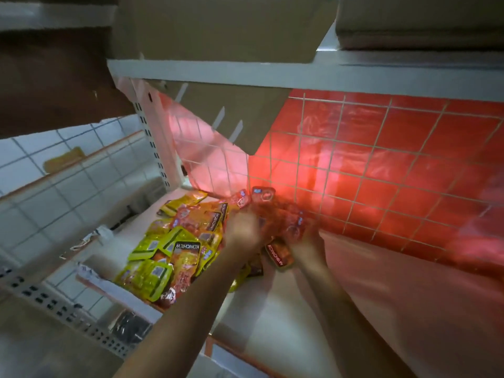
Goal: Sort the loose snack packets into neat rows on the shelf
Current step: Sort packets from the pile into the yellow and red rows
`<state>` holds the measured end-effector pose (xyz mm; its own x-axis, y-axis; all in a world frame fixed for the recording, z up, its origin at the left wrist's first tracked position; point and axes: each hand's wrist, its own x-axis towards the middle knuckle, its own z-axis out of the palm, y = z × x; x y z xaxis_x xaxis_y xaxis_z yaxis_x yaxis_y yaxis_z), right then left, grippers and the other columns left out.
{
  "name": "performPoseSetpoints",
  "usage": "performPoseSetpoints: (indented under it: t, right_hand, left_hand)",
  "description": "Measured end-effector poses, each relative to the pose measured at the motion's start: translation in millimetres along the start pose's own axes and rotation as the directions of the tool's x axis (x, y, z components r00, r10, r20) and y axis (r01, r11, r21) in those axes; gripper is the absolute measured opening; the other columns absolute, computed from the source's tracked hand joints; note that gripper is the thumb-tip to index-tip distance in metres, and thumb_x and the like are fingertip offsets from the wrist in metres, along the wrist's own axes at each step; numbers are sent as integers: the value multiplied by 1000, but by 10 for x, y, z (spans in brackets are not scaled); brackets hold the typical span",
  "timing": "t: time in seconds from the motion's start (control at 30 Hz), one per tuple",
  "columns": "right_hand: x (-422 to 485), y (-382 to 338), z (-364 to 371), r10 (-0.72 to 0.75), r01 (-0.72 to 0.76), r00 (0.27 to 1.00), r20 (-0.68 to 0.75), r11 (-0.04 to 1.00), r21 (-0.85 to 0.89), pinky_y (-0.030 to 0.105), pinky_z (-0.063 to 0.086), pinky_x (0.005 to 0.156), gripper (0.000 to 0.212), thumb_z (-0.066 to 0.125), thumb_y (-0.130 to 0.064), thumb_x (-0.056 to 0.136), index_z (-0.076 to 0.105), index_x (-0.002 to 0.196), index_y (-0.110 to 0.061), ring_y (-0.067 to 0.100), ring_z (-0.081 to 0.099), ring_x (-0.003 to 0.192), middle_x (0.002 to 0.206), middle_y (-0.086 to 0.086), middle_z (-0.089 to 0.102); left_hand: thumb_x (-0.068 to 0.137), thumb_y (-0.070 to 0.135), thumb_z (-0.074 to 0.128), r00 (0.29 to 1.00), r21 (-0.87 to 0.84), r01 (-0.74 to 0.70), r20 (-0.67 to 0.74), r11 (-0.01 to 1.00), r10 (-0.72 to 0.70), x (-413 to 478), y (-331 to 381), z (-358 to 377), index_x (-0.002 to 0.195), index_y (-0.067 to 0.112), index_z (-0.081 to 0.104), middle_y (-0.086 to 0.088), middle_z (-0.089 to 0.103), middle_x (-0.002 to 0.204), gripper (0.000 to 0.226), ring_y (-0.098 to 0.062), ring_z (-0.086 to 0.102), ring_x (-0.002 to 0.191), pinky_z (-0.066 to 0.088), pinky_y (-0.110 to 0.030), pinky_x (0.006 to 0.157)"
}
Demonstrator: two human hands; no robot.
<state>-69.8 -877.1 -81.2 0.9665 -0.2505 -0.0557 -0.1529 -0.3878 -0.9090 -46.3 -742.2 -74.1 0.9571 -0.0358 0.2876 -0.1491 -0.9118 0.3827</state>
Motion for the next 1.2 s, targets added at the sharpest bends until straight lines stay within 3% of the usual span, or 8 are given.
performPoseSetpoints:
  t: [0.13, 0.27, 0.47, 0.6, 0.73, 0.83, 1.0, 1.2]
  right_hand:
    - [63, 40, 120, 41, -38, 990, -134, 999, 22, 27, 44, 81, 56, 74, -23, 78, 50, 127, -16, 26, 61, 108, 118, 7, 65]
    - [101, 60, 170, 108, -91, 970, -218, 992, 87, 34, 47, 83, 38, 74, -14, 76, 56, 110, -14, 28, 63, 97, 105, 11, 68]
    - [58, 90, 76, 105, -60, 952, -289, 985, 159, 18, 35, 68, 33, 72, -7, 77, 64, 109, -9, 16, 59, 84, 98, 6, 68]
    - [27, 136, -92, 56, 26, 958, -281, 960, 280, 35, 52, 83, 24, 69, -8, 81, 73, 103, -16, 14, 64, 85, 95, 1, 74]
    - [-76, 209, -369, 111, 92, 930, -351, 853, 514, 44, 52, 80, 17, 69, -10, 83, 74, 73, -22, 19, 60, 78, 76, -4, 71]
    - [-223, 248, -619, 169, 125, 889, -425, 804, 581, 40, 46, 71, 6, 70, -24, 76, 74, 71, -24, 22, 56, 74, 73, 3, 68]
    - [-506, 369, -1026, 218, 133, 847, -485, 797, 589, 32, 53, 64, 14, 61, -19, 89, 67, 78, -18, 16, 63, 67, 79, 5, 70]
    - [-925, 600, -1563, 298, 185, 772, -561, 739, 648, 36, 52, 71, 27, 55, -5, 91, 66, 101, -28, 20, 64, 78, 99, 10, 68]
  left_hand:
    - [73, 61, 57, 997, 6, 80, 14, 997, -80, 107, -38, 20, 119, 18, 52, -7, 71, 94, 63, -31, 65, 92, 52, -39, 78]
    - [74, 50, 70, 996, -42, 82, -15, 996, -83, 162, -100, 66, 116, 14, 48, -4, 72, 88, 60, -29, 67, 86, 52, -38, 72]
    - [73, 13, 55, 994, -220, -57, -106, 974, 34, 85, 0, 96, 109, 12, 60, -13, 68, 90, 36, -36, 62, 85, 50, -42, 70]
    - [86, 13, 50, 995, -292, -67, -87, 954, 43, 15, 123, 113, 123, 14, 54, -16, 66, 101, 37, -37, 61, 92, 47, -42, 75]
    - [87, 13, 44, 993, -527, -47, -115, 849, -16, -86, 300, 62, 103, 3, 62, -12, 65, 81, 26, -29, 60, 73, 38, -30, 65]
    - [86, 12, 53, 997, -705, 66, 17, 707, -76, -180, 471, 28, 92, 7, 65, 0, 61, 71, 14, -19, 54, 64, 40, -31, 62]
    - [86, 6, 57, 934, -830, 331, 356, 449, -31, -404, 776, 117, 93, 19, 65, -5, 69, 83, 17, -23, 66, 75, 55, -37, 68]
    - [86, -8, 49, 824, -806, 478, 549, 349, 139, -790, 1437, 141, 94, 15, 64, -11, 68, 89, 29, -25, 64, 80, 53, -34, 72]
